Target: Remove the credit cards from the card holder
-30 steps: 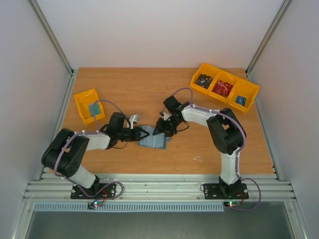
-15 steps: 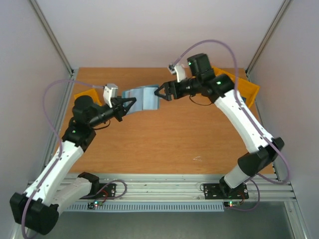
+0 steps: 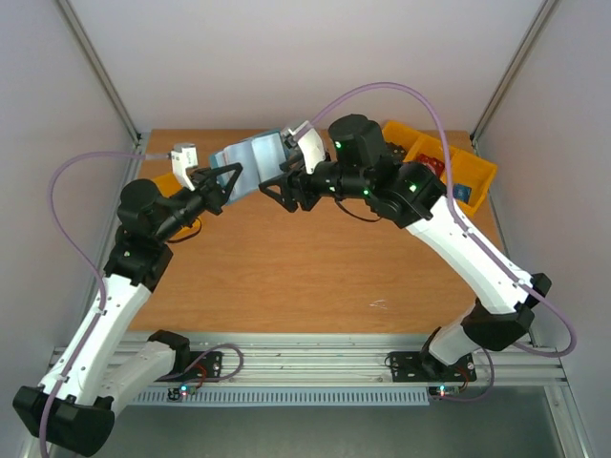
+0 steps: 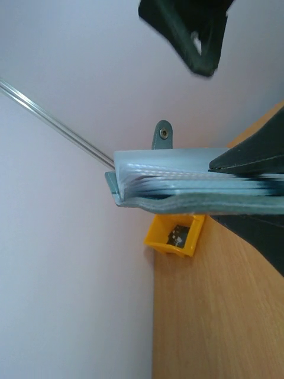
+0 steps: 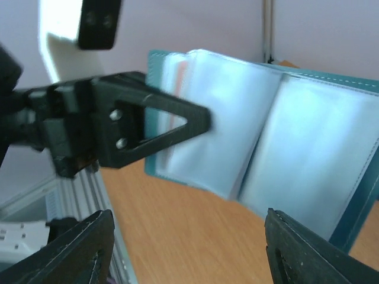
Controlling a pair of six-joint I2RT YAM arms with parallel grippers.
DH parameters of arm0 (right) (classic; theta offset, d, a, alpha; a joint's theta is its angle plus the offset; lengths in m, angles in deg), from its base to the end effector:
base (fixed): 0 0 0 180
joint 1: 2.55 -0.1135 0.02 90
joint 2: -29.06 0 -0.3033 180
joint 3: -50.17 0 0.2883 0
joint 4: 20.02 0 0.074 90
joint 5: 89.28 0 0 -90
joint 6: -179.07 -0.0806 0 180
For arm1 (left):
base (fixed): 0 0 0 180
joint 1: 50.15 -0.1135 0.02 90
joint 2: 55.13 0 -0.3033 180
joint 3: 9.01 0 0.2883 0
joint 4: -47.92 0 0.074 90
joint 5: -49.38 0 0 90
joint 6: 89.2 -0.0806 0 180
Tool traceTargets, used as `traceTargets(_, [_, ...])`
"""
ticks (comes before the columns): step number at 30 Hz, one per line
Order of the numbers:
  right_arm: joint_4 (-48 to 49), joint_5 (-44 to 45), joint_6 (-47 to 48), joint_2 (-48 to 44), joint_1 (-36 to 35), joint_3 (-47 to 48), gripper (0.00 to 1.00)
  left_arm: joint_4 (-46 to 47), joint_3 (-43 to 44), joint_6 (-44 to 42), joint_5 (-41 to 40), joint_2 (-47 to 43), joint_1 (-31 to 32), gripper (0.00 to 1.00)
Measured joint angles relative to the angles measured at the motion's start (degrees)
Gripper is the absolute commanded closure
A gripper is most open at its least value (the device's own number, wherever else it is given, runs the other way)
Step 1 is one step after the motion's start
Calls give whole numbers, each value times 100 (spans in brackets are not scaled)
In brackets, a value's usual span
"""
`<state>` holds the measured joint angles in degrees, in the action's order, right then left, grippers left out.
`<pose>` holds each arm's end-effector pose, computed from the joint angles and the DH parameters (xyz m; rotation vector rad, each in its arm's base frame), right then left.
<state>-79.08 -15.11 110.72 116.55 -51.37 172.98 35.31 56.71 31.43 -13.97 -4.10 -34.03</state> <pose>0.2341 0.3010 0.5222 -1.3065 1.5340 0.5788 0.2340 -0.1053 0.4277 0.1853 1.6156 -0.9931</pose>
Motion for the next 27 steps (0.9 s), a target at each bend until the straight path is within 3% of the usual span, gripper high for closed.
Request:
traceTargets(12, [199,249,-588,907,7,76,24,669,-308,614,400,-55,-9,100])
traceTargets(18, [-85,-131,-612,1502,26,962,46,715,-435,658,313,-210,-72,100])
traceTargets(27, [-267,-645,-374,1650,173,1123,79,686,-509,649,284,-208,-105,100])
